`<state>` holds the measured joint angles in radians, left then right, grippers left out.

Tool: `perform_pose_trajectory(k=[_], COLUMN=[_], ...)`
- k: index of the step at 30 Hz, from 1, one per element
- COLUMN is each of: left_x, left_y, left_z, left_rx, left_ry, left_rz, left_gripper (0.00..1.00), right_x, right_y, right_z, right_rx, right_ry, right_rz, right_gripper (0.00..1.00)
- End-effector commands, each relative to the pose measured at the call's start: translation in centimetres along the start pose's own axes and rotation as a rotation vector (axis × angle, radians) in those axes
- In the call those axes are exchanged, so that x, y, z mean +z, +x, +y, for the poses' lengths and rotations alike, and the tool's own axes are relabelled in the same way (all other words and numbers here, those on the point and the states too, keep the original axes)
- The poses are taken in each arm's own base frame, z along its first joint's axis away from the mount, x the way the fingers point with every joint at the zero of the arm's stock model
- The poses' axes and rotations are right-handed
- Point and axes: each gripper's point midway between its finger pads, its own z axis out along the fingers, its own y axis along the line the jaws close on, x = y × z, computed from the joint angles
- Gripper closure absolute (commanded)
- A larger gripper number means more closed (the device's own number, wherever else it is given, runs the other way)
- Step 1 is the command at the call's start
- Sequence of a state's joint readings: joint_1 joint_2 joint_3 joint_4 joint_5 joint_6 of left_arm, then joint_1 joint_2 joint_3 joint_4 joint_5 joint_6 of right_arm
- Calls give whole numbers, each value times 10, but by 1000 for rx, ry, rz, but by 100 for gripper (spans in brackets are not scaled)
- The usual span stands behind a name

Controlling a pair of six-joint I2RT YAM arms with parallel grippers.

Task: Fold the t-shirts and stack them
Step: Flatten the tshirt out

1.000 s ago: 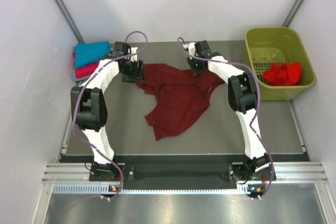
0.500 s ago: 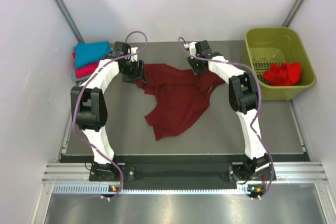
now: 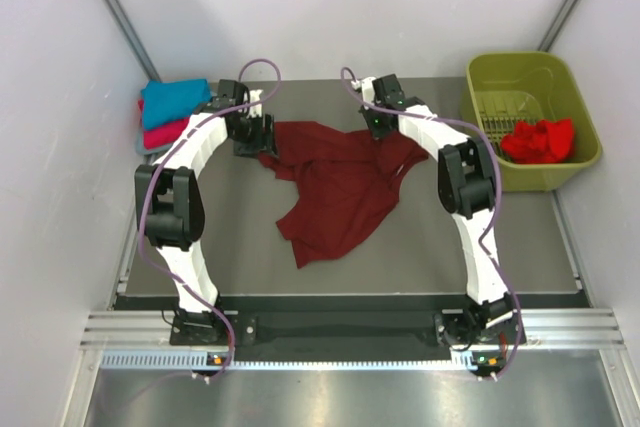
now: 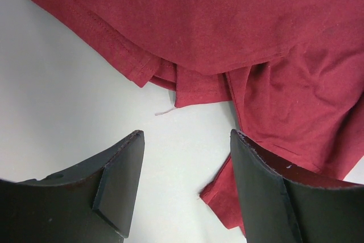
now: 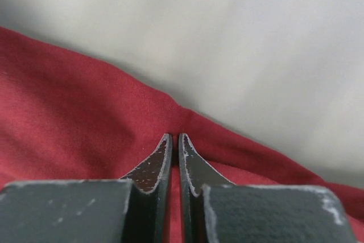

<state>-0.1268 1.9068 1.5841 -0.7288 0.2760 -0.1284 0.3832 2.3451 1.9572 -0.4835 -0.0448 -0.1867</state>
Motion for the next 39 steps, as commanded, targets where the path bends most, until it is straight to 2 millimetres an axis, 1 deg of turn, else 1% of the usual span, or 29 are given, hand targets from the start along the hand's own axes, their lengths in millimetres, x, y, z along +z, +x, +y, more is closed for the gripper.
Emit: perform_pose_trajectory(k=[1,5,7,8,10,12,15,17,18,19,21,25,26,28,29,30,33,34,35,39], left_x=[-10,-6,-4,-4,-2,-2,-2,-3,-4,-4,-4,-2,2,8,12,18,30,30,32,50], left_y=[-17,-15,-13,-13,-13,-15,-17,-15,-15,-15,-13,-5,3,11,20,25,35,34,35,40], left_z=[-9,-10,-11,-11,-12,-13,-13,-12,-12,-11,-10,-4,0,11,15,23,30,29,30,31], left_rx=[17,4,-5,-6,-7,-8,-7,-6,-4,-3,-1,-17,-30,-73,-108,-141,-201,-206,-210,-232], left_ry=[29,38,47,48,55,57,56,54,52,45,40,16,7,-16,-23,-21,-6,2,4,20], left_rz=[-64,-50,-43,-44,-40,-42,-44,-42,-45,-45,-43,-29,-10,7,34,59,115,118,126,155], left_gripper=[33,33,32,32,32,32,32,32,32,32,32,32,32,32,32,32,33,34,34,35], right_x=[-54,-73,-81,-82,-81,-76,-71,-70,-67,-65,-66,-87,-98,-116,-124,-130,-141,-141,-145,-147], right_y=[-63,-79,-85,-84,-81,-76,-70,-69,-66,-65,-65,-86,-98,-117,-122,-127,-132,-131,-131,-129], right_z=[-10,-13,-12,-12,-10,-7,-10,-11,-11,-9,-10,-26,-34,-45,-52,-54,-63,-63,-68,-70], right_rx=[22,43,55,58,58,46,40,38,36,34,37,56,62,70,76,73,72,72,85,97], right_ry=[35,36,36,33,26,11,25,29,27,16,18,68,84,109,123,128,148,146,151,141], right_rz=[-167,-212,-230,-229,-224,-210,-192,-188,-181,-180,-178,-238,-274,-330,-349,-367,-386,-384,-390,-391], right_gripper=[99,99,88,87,90,93,91,87,95,100,100,100,100,100,100,100,100,100,100,100])
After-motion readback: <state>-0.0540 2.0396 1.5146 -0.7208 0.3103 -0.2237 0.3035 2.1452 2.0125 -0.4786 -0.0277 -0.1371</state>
